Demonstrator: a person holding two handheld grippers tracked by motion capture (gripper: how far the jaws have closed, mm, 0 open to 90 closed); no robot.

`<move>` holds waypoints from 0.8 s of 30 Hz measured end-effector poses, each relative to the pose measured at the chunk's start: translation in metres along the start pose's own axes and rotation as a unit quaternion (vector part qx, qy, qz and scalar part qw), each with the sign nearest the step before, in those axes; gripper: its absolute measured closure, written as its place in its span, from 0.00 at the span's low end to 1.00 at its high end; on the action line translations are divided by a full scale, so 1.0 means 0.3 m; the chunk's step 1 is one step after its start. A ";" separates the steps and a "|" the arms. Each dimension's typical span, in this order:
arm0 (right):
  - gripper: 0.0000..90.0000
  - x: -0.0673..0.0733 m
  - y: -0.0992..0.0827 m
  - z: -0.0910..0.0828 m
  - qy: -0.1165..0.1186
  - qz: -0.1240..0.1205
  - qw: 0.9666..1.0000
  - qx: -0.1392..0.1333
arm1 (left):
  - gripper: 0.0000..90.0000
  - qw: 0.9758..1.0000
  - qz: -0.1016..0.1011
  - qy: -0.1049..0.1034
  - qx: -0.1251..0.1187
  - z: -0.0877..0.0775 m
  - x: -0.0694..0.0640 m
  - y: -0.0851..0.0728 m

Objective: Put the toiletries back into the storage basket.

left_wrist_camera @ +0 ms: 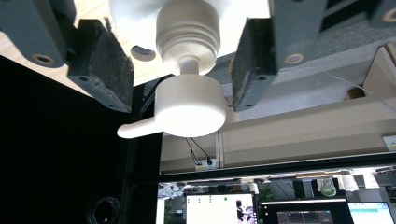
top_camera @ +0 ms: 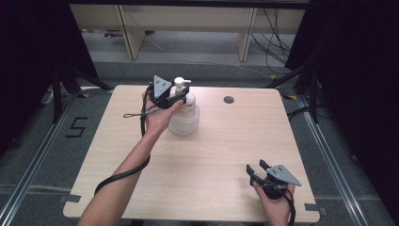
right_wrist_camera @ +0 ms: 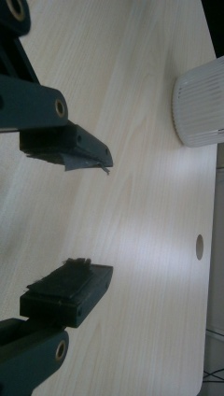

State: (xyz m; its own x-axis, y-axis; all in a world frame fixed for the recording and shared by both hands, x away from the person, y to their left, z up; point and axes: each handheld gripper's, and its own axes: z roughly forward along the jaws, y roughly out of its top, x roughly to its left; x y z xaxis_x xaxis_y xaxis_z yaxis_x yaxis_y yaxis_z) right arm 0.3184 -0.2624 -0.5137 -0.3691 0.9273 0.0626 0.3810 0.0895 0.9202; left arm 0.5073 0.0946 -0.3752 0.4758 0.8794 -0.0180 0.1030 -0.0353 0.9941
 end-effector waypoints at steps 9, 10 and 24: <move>0.46 0.000 0.000 0.000 -0.001 0.002 1.000 -0.002 | 0.36 1.000 -0.001 -0.002 0.005 -0.032 0.003 0.002; 0.46 0.000 0.000 -0.002 0.000 0.003 1.000 0.002 | 0.36 1.000 0.002 0.000 0.006 -0.038 0.005 0.003; 0.46 0.002 -0.001 0.001 -0.001 0.008 1.000 0.001 | 0.36 1.000 0.015 -0.004 -0.006 -0.128 0.010 -0.010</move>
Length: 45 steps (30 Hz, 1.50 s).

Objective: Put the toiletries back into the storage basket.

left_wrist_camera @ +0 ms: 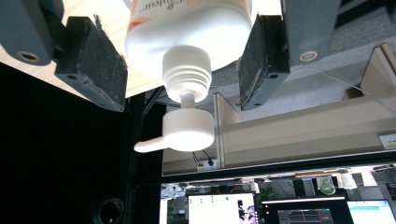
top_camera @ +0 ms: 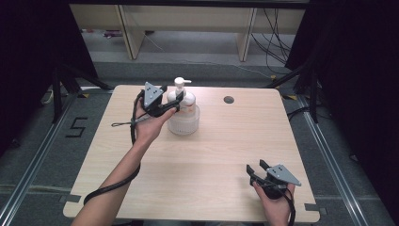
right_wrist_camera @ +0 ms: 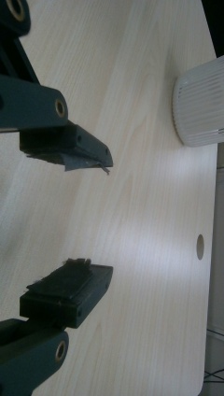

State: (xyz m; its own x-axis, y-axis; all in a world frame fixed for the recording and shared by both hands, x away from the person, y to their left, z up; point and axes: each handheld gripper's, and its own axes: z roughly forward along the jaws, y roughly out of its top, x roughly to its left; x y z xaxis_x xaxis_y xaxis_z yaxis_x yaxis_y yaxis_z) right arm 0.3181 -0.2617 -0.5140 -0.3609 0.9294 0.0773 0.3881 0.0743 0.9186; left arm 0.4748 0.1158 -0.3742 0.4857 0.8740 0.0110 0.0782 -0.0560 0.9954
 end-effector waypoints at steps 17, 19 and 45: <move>0.46 -0.001 0.000 0.000 0.001 -0.001 1.000 0.000 | 0.36 1.000 -0.007 -0.006 -0.002 -0.111 -0.008 -0.027; 0.46 -0.007 0.001 0.001 -0.003 -0.014 1.000 -0.004 | 0.36 1.000 -0.007 -0.006 -0.002 -0.128 -0.008 -0.032; 0.46 -0.006 0.002 0.000 -0.006 -0.018 1.000 -0.001 | 0.37 1.000 -0.008 0.012 0.008 -0.371 0.028 -0.249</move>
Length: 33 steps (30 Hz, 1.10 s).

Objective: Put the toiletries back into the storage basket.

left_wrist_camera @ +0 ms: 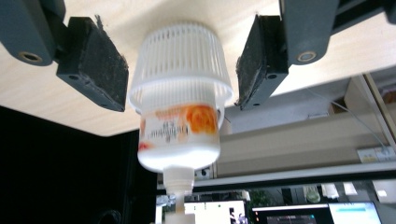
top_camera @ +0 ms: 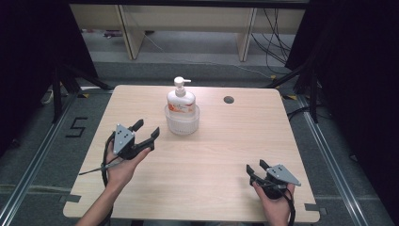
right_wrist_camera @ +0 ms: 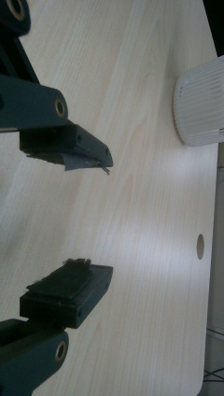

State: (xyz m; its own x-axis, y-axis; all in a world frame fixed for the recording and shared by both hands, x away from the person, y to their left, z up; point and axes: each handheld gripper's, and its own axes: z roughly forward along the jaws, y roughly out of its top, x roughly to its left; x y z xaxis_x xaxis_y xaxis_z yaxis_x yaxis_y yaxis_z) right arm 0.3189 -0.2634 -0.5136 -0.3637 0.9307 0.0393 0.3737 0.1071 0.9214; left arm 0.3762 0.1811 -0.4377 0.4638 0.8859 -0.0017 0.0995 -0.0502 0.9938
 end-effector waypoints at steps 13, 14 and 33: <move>0.46 0.006 0.001 -0.003 0.003 0.007 1.000 0.011 | 0.37 0.999 -0.008 0.017 0.028 -0.092 0.043 -0.168; 0.46 0.006 0.001 -0.002 0.002 0.007 1.000 0.010 | 0.37 0.999 -0.010 0.020 0.035 -0.100 0.048 -0.180; 0.46 0.010 -0.001 0.001 0.004 0.017 1.000 0.003 | 0.37 0.998 -0.025 0.044 0.039 -0.145 0.069 -0.306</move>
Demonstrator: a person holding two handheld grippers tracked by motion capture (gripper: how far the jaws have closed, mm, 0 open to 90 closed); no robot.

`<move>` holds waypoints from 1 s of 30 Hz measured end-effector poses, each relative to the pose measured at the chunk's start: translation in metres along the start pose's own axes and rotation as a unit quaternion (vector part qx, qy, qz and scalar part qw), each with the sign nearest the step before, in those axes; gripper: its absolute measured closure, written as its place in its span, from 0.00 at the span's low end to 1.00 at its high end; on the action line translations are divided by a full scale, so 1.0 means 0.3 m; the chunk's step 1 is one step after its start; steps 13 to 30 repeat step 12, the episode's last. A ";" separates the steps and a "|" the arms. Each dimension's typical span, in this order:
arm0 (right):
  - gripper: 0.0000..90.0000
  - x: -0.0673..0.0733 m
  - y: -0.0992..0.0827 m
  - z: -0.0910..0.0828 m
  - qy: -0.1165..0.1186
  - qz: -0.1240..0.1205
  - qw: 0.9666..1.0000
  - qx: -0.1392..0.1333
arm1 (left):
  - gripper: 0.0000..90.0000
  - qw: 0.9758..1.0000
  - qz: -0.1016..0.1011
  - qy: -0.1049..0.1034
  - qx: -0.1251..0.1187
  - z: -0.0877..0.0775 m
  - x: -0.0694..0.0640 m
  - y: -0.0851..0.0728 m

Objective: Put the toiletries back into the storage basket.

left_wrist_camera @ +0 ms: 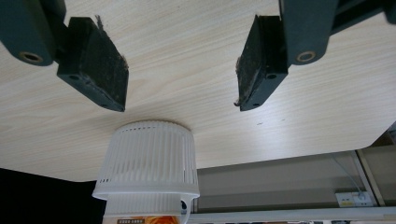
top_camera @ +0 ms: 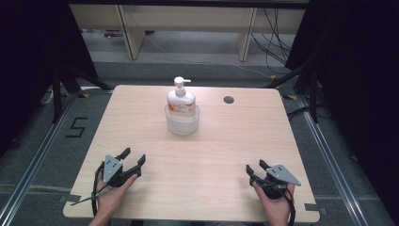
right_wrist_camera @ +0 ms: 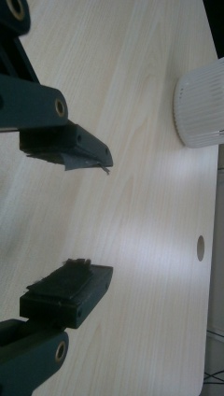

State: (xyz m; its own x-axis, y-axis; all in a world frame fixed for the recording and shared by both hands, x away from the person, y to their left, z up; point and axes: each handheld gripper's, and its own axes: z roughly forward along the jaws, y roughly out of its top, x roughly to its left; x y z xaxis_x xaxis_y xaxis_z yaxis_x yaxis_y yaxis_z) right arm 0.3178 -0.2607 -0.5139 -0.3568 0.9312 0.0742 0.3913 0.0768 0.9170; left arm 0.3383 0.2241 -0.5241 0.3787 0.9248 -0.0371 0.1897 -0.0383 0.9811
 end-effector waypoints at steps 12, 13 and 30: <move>0.46 -0.007 0.002 0.000 0.004 -0.012 1.000 0.003 | 0.37 1.000 0.002 0.001 0.000 0.002 0.005 0.001; 0.46 -0.007 0.002 0.000 0.004 -0.012 1.000 0.003 | 0.37 1.000 0.002 0.001 0.000 0.002 0.005 0.001; 0.46 -0.007 0.002 0.000 0.004 -0.012 1.000 0.003 | 0.37 1.000 0.002 0.001 0.000 0.002 0.005 0.001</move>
